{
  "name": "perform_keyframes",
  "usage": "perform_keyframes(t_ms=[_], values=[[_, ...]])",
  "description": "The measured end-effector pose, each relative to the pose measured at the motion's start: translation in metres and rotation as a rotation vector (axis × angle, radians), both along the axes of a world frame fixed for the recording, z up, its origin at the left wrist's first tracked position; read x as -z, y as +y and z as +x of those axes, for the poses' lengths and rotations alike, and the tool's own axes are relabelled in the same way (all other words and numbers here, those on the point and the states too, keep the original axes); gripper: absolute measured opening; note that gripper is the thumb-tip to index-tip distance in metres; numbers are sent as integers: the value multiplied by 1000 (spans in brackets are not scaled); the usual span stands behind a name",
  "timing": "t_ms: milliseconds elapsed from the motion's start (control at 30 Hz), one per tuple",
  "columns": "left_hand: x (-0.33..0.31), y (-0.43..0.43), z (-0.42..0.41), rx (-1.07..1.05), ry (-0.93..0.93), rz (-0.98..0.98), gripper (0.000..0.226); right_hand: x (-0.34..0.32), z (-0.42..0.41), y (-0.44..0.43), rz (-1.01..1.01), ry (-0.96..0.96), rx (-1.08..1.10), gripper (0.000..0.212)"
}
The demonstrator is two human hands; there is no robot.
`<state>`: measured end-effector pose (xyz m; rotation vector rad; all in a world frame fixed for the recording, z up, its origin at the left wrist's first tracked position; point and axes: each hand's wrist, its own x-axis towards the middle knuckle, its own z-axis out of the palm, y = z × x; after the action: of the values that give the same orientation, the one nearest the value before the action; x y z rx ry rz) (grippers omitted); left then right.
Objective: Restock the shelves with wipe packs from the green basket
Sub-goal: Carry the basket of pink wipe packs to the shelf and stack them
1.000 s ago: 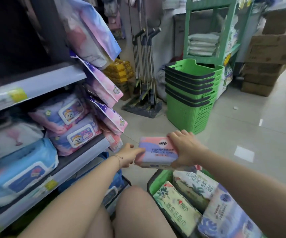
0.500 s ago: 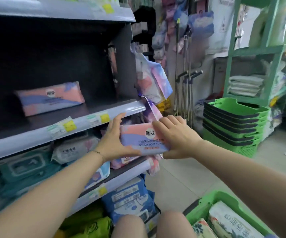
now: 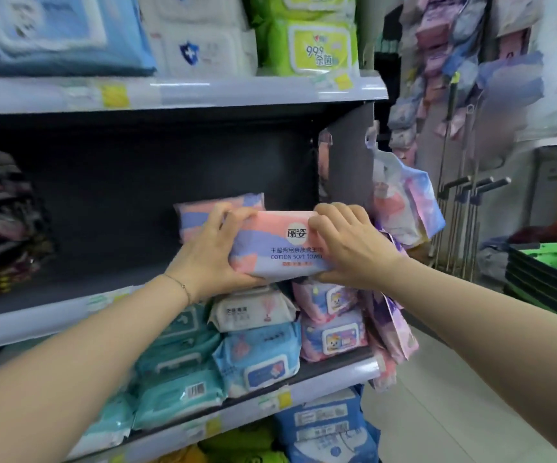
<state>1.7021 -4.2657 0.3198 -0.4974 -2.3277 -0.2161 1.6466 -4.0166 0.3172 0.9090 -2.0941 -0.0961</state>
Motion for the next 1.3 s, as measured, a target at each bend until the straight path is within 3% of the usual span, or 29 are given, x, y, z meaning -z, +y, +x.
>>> perform_keyframes(t_ms=[233, 467, 767, 967, 1133, 1300], values=[[-24, -55, 7, -185, -96, 12, 95, -26, -26, -65, 51, 3, -59, 81], [-29, -91, -13, -264, -81, 14, 73, -43, -53, -111, 87, -17, -87, 76], [-12, -115, -53, -317, -199, 23, 56, -28, -92, -147, 6, -288, -120, 54], [-13, -123, -74, -386, -277, -39, 28, -19, -111, -169, 15, -285, -42, 50], [-12, -128, -91, -522, -285, -47, 26, -16, -126, -182, -33, -363, -86, 49], [-13, -132, -99, -555, -394, 36, 30, -18, -133, -186, 27, -575, -101, 55]])
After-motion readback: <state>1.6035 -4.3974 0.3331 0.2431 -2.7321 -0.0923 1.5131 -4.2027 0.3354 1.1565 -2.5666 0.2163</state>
